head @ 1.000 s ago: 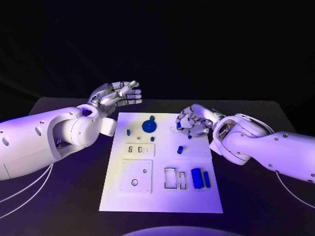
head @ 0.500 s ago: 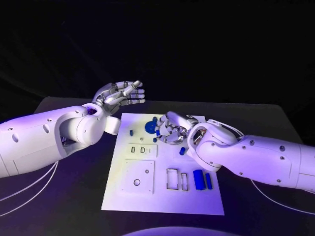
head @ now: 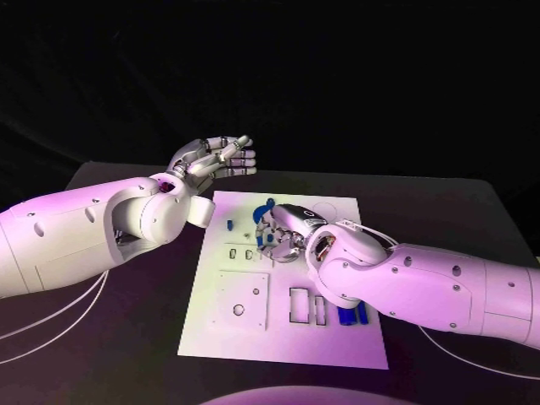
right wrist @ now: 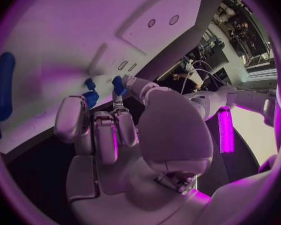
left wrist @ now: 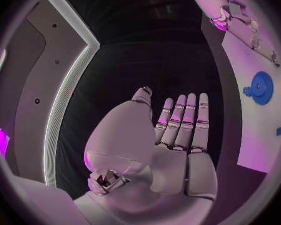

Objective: Assemble the parts on the task board

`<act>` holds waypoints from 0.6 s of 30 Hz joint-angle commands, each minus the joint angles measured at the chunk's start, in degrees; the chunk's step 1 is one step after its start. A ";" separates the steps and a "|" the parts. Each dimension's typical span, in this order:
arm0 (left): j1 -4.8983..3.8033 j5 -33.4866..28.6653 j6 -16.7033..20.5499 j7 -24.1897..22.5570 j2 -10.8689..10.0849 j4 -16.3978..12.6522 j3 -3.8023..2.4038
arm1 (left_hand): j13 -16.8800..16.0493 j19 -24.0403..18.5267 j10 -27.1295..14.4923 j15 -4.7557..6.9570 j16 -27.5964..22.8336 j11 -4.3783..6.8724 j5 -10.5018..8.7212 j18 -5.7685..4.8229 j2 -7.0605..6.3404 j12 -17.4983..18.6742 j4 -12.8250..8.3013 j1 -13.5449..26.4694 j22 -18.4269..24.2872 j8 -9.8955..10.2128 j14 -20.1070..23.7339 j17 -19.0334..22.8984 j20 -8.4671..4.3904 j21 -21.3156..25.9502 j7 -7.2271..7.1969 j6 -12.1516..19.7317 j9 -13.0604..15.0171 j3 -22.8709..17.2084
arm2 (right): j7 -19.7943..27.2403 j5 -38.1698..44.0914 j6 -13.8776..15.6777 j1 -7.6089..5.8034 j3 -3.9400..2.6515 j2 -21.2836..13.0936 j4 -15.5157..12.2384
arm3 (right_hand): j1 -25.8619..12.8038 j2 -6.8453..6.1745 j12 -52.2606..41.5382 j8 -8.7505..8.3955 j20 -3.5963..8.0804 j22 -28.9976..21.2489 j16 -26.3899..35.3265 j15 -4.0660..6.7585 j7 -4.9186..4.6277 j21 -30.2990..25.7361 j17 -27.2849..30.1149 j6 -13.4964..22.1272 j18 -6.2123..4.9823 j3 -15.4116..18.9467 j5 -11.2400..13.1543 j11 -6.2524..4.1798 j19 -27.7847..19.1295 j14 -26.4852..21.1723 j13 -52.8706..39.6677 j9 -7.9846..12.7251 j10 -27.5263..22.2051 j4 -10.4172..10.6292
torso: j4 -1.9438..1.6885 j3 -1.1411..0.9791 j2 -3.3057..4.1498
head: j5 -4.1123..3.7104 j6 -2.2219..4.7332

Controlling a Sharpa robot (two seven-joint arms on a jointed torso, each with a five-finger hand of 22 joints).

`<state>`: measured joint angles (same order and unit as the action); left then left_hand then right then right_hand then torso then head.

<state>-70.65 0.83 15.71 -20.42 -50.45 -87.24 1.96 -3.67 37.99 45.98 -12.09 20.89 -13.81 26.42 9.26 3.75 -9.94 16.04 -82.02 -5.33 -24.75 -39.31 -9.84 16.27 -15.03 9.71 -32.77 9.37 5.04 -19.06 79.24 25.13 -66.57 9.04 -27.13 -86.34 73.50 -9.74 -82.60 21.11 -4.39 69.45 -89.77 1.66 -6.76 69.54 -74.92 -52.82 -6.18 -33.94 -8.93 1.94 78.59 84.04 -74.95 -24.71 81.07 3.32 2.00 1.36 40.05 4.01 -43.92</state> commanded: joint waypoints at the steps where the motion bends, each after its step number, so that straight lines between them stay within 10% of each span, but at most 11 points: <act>1: -0.04 -0.03 -0.82 -0.29 0.18 -0.06 -0.04 | -0.05 0.14 -0.31 0.09 0.22 -0.11 -0.38 -0.97 0.18 -0.32 0.07 0.05 0.05 -0.20 0.40 -0.07 -0.22 0.30 6.14 0.30 0.09 -0.30 | -0.99 2.90 -1.14 0.27 0.06 0.34 0.10 | -0.83 0.04 0.33 0.33 0.20 0.01 -0.23 0.31 0.48 0.21 -15.08 -0.65 0.77 -0.17 -0.27 -0.12 0.26 5.96 -3.50 -0.80 -0.04 0.12 | -0.01 -0.06 0.04 | 0.25 -0.21; 18: -0.04 -0.03 -1.12 -0.02 0.10 -0.33 -0.04 | -0.05 0.14 -0.30 0.08 0.29 -0.10 -0.40 -0.98 0.17 -0.39 0.11 0.10 0.07 -0.34 0.47 -0.06 -0.23 0.31 6.13 0.34 0.10 -0.30 | -0.59 3.92 -2.05 1.34 0.41 1.90 1.19 | -1.30 -0.32 0.38 0.38 0.25 -0.22 -0.23 0.36 0.54 -0.08 -15.08 -0.63 0.71 -0.05 0.02 -0.17 0.15 5.96 -3.45 -0.85 -0.06 0.18 | -0.02 -0.02 0.02 | 0.82 -0.69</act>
<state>-70.64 0.82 15.65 -20.24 -50.43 -87.38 1.96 -3.68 37.99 45.98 -12.09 20.89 -13.82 26.17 9.27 3.75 -9.94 16.04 -82.02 -5.34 -24.74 -39.31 -9.84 16.27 -15.03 9.71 -32.77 9.42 5.04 -19.35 81.86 24.04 -65.31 9.45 -25.35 -85.20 72.52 -10.11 -82.38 21.36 -4.40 69.28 -89.77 1.65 -6.74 69.54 -74.91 -52.82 -6.18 -33.92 -8.83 1.94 78.59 84.04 -74.93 -24.74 81.07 3.31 1.97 1.33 40.08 4.75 -44.54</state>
